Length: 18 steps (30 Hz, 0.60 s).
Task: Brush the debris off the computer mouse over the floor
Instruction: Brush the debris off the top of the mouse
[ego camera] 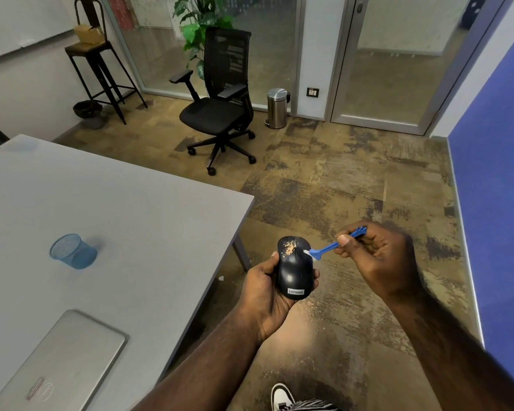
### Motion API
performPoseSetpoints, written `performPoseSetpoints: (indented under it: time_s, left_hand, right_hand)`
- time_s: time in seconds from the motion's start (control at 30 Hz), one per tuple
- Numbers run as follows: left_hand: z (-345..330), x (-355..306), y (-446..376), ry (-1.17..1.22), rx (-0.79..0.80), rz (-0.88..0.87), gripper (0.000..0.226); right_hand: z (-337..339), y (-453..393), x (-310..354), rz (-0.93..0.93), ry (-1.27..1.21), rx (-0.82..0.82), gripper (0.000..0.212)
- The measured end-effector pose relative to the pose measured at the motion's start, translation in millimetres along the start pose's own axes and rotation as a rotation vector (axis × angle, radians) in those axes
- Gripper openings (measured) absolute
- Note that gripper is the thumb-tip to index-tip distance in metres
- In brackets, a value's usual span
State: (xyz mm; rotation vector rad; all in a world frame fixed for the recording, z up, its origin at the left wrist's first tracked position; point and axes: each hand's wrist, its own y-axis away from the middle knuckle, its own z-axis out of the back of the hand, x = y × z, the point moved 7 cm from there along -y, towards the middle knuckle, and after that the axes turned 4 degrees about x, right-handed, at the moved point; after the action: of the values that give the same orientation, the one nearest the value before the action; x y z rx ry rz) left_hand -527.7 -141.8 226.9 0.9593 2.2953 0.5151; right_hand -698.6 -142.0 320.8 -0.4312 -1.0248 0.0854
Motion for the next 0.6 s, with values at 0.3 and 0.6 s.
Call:
performPoseSetpoints:
  time_s: [0.3, 0.6]
  left_hand:
    - [1, -2, -2, 0.012, -0.009, 0.001, 0.051]
    - [4, -5, -5, 0.041, -0.024, -0.027, 0.049]
  right_hand:
    - [-3, 2, 3, 0.039, -0.048, 0.047, 0.008]
    - [-7, 7, 9, 0.092, -0.125, 0.115, 0.014]
